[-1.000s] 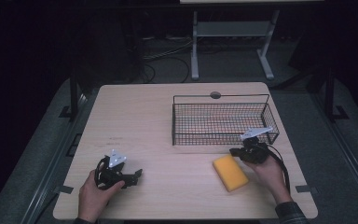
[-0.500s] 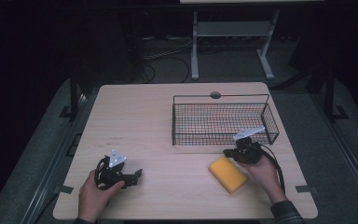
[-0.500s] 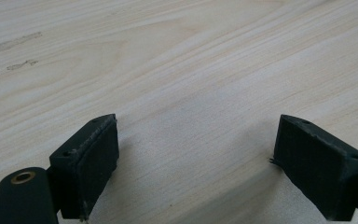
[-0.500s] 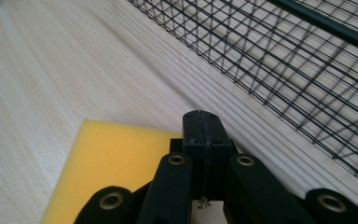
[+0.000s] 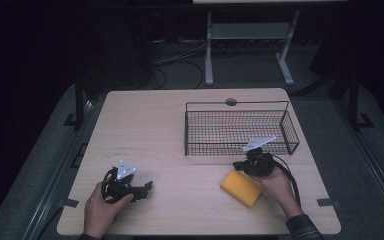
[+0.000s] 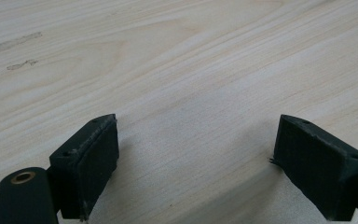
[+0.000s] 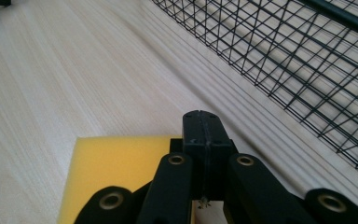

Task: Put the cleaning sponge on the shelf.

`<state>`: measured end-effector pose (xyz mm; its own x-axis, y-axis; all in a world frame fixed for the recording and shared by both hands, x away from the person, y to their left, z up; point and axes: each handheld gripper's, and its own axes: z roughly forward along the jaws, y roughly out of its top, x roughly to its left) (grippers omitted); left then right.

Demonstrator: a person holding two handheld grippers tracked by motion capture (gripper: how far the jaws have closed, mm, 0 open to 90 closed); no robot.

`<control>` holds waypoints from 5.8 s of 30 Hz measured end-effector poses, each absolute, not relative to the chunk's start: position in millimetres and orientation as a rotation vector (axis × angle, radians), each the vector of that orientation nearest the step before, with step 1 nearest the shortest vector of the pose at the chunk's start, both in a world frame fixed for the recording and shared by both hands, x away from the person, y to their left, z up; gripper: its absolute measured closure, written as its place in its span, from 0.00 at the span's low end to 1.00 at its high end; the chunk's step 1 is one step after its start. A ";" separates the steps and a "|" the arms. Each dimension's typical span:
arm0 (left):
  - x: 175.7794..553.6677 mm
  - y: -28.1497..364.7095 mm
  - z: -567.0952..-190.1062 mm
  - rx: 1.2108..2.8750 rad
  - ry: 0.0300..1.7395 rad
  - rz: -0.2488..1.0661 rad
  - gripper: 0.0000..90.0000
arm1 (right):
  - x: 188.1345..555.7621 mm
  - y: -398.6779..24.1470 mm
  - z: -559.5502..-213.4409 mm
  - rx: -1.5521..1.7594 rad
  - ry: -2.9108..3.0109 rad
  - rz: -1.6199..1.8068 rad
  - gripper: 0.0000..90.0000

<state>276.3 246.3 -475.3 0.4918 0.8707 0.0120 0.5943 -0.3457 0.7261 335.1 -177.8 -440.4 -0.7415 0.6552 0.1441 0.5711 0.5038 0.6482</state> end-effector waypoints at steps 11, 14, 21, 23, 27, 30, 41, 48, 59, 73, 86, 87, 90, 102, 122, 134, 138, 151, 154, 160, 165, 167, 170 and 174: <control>276.2 246.2 -475.3 2.069 1.202 0.532 0.15 | 331.9 -188.5 -428.8 1.118 2.613 1.052 0.89; 276.2 246.2 -475.3 2.069 1.202 0.532 0.15 | 331.5 -190.7 -427.5 1.133 2.614 1.043 0.84; 276.2 246.3 -475.4 2.069 1.201 0.532 0.15 | 329.3 -194.6 -421.5 1.152 2.640 0.946 0.63; 276.2 246.2 -475.4 2.068 1.201 0.532 0.15 | 327.8 -195.4 -419.1 1.152 2.650 0.930 0.57; 276.2 246.2 -475.4 2.069 1.201 0.532 0.15 | 325.3 -196.2 -416.4 1.166 2.669 0.904 0.44; 276.2 246.2 -475.4 2.069 1.201 0.532 0.15 | 324.3 -195.4 -416.4 1.174 2.682 0.866 0.38; 276.2 246.3 -475.4 2.069 1.201 0.532 0.15 | 315.0 -188.7 -411.9 1.149 2.726 0.797 0.20; 276.2 246.3 -475.4 2.069 1.201 0.532 0.15 | 310.4 -185.5 -410.9 1.139 2.735 0.771 0.12; 276.2 246.2 -475.4 2.069 1.201 0.532 0.15 | 304.8 -178.5 -414.8 1.159 2.770 0.691 0.02; 276.2 246.2 -475.4 2.069 1.201 0.532 0.15 | 300.1 -166.9 -422.8 1.057 2.843 0.645 0.02; 276.2 246.2 -475.4 2.069 1.201 0.532 0.15 | 301.1 -158.5 -434.1 1.048 2.873 0.612 0.02; 276.2 246.2 -475.4 2.069 1.201 0.532 0.15 | 301.3 -157.6 -435.5 1.043 2.873 0.608 0.02; 276.2 246.2 -475.4 2.069 1.201 0.532 0.15 | 301.4 -156.6 -436.8 1.040 2.873 0.603 0.02; 276.2 246.3 -475.4 2.069 1.201 0.532 0.15 | 303.2 -153.1 -447.9 1.043 2.871 0.578 0.06; 276.2 246.2 -475.4 2.069 1.201 0.532 0.15 | 301.5 -151.0 -450.1 1.013 2.858 0.552 0.17; 276.2 246.2 -475.4 2.069 1.201 0.532 0.15 | 300.1 -151.2 -448.3 0.973 2.866 0.547 0.24; 276.2 246.2 -475.4 2.069 1.201 0.532 0.15 | 299.4 -151.1 -447.1 0.967 2.868 0.554 0.24; 276.2 246.2 -475.4 2.069 1.201 0.532 0.15 | 298.8 -158.7 -439.6 1.002 2.855 0.574 0.24; 276.2 246.2 -475.4 2.068 1.201 0.532 0.15 | 299.1 -161.0 -438.4 1.003 2.854 0.568 0.24; 276.2 246.2 -475.4 2.069 1.201 0.532 0.15 | 299.6 -170.4 -433.6 1.026 2.843 0.577 0.24; 276.2 246.2 -475.4 2.069 1.201 0.532 0.15 | 300.0 -177.9 -431.5 1.053 2.833 0.575 0.24; 276.2 246.2 -475.4 2.069 1.201 0.532 0.15 | 300.1 -180.6 -430.5 1.061 2.830 0.585 0.24; 276.2 246.2 -475.4 2.069 1.201 0.532 0.15 | 300.1 -184.5 -429.1 1.064 2.827 0.577 0.24; 276.2 246.3 -475.4 2.069 1.201 0.532 0.15 | 300.2 -189.0 -427.4 1.080 2.819 0.578 0.24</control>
<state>276.2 246.3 -475.4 0.4914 0.8709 0.0124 0.5942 -0.3456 0.7263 300.2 -189.0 -427.4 -0.7510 0.6566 0.0702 0.6312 0.6826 0.3682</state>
